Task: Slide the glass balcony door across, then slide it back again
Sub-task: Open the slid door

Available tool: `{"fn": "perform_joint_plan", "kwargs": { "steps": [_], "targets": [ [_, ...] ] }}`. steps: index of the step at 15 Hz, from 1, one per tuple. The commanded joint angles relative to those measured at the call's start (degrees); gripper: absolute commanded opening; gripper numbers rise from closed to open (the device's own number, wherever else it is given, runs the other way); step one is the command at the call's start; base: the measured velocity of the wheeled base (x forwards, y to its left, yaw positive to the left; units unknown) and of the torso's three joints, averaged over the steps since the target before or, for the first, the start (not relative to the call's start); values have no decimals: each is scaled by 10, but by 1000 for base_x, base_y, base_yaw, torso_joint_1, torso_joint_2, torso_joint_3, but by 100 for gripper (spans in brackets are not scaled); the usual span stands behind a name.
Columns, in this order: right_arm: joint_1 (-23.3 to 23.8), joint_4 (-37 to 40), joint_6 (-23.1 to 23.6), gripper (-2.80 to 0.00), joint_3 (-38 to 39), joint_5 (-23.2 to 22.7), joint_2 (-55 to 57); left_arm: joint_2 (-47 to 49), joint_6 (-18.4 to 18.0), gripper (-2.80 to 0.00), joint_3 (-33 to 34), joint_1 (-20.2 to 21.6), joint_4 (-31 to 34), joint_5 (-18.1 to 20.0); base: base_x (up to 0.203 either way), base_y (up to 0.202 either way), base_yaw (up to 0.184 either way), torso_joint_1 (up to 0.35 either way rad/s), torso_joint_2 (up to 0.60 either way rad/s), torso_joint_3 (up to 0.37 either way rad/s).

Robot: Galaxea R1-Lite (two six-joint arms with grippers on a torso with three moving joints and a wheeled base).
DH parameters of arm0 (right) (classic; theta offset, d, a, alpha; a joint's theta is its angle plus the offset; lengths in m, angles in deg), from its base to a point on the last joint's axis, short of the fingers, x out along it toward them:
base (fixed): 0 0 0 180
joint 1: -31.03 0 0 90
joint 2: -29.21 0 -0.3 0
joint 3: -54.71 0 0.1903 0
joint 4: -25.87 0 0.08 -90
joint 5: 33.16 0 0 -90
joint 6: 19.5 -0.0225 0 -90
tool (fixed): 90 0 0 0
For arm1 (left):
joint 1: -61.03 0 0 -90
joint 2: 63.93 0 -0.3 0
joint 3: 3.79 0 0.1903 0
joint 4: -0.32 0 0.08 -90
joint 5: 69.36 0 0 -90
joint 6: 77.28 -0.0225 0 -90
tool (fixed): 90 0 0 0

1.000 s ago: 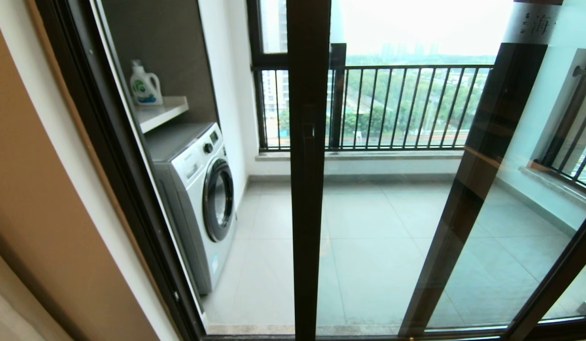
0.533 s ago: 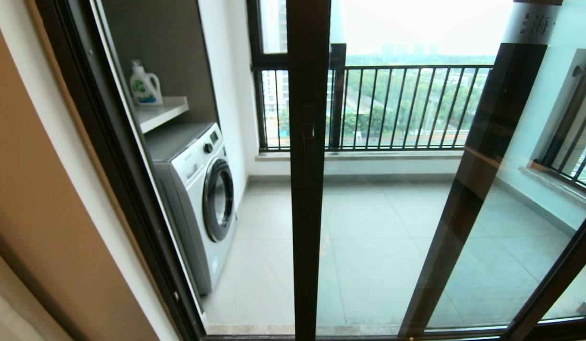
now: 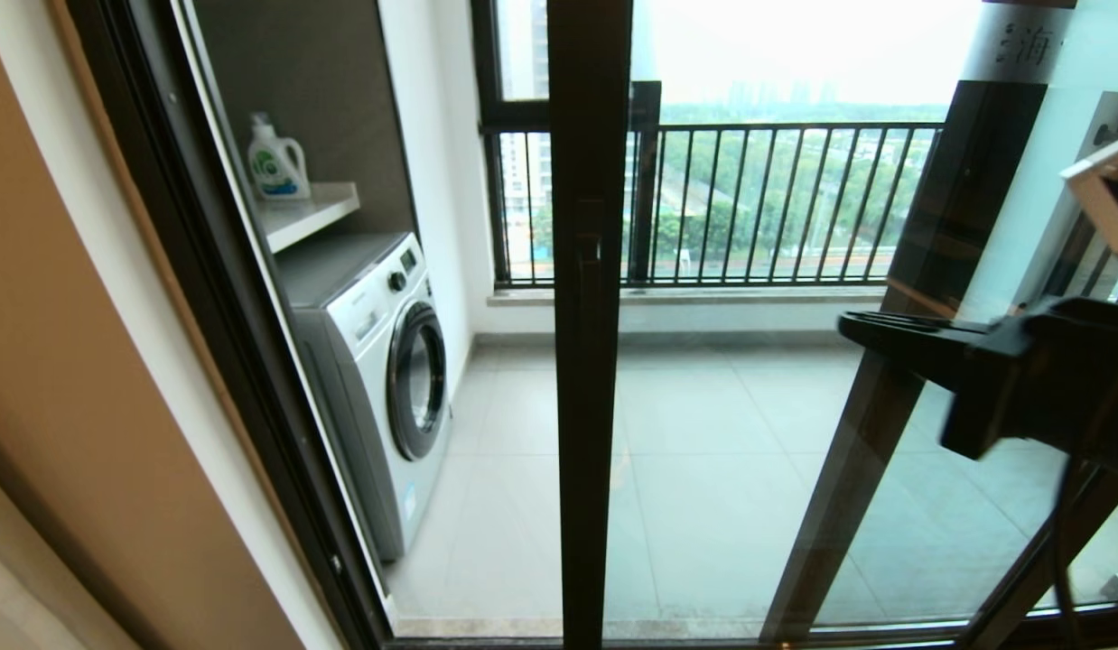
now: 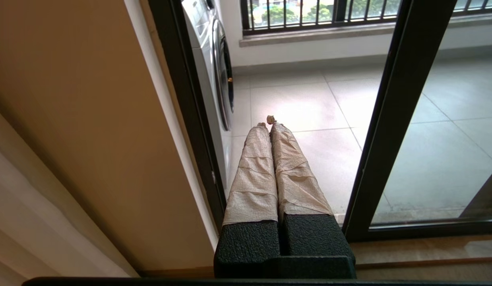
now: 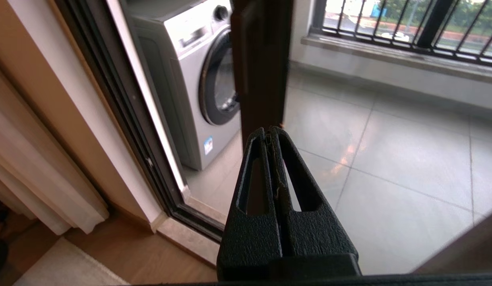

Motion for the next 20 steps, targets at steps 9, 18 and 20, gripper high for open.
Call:
{"fn": "perform_joint_plan", "kwargs": {
  "steps": [9,18,20],
  "targets": [
    [-122,-19,-11,-280,-320,137,382,1,0,-280,1,0,0,0,0,0,0,0,0,0],
    [-53,-15,-52,-280,-513,161,536,1,0,-280,0,0,0,0,0,0,0,0,0,0],
    [-51,-13,-50,-280,-540,163,546,1,0,-280,0,0,0,0,0,0,0,0,0,0]
  ]
}}
